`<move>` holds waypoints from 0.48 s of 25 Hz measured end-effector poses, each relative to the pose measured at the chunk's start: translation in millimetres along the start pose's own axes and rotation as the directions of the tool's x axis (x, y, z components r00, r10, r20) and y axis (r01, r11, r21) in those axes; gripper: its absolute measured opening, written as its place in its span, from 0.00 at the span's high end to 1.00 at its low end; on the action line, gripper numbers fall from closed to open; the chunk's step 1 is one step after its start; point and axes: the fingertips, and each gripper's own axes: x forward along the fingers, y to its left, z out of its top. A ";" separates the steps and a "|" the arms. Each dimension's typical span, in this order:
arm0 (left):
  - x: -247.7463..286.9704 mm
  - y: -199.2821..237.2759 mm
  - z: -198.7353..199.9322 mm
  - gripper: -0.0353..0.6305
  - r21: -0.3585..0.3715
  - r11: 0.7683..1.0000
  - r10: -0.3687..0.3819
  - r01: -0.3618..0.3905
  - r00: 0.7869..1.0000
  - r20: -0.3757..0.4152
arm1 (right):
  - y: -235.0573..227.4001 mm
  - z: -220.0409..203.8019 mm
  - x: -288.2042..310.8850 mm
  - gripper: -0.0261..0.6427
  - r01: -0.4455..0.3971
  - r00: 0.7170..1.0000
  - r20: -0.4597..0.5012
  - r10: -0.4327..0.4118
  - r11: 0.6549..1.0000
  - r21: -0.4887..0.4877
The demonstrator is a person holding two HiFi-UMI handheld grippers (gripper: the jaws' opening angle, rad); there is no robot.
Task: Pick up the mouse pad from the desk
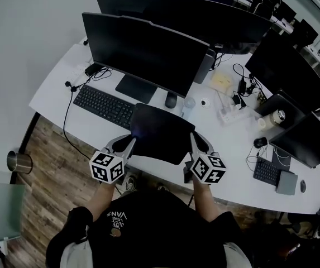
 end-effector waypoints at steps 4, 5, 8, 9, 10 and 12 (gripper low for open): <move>-10.7 7.0 10.0 0.87 0.013 1.000 0.008 -0.008 1.000 0.028 | 14.2 6.5 2.1 0.90 -0.024 1.000 0.017 0.024 1.000 -0.005; -13.4 9.1 12.6 0.87 0.018 1.000 0.010 -0.010 0.999 0.035 | 18.0 7.9 3.0 0.90 -0.029 0.999 0.020 0.030 1.000 -0.007; -20.9 14.0 20.5 0.87 0.029 0.999 0.015 -0.017 0.998 0.058 | 29.1 13.9 5.4 0.90 -0.047 0.998 0.034 0.048 0.999 -0.013; -23.5 15.5 22.8 0.87 0.033 0.999 0.017 -0.019 0.998 0.065 | 32.7 15.8 6.0 0.90 -0.053 0.998 0.039 0.053 0.998 -0.015; -26.1 17.2 25.0 0.87 0.036 0.999 0.019 -0.021 0.997 0.072 | 36.4 17.6 6.8 0.90 -0.059 0.997 0.043 0.060 0.998 -0.017; -31.0 21.2 29.1 0.87 0.041 0.999 0.023 -0.027 0.996 0.083 | 44.0 20.6 8.8 0.90 -0.071 0.996 0.049 0.072 0.997 -0.025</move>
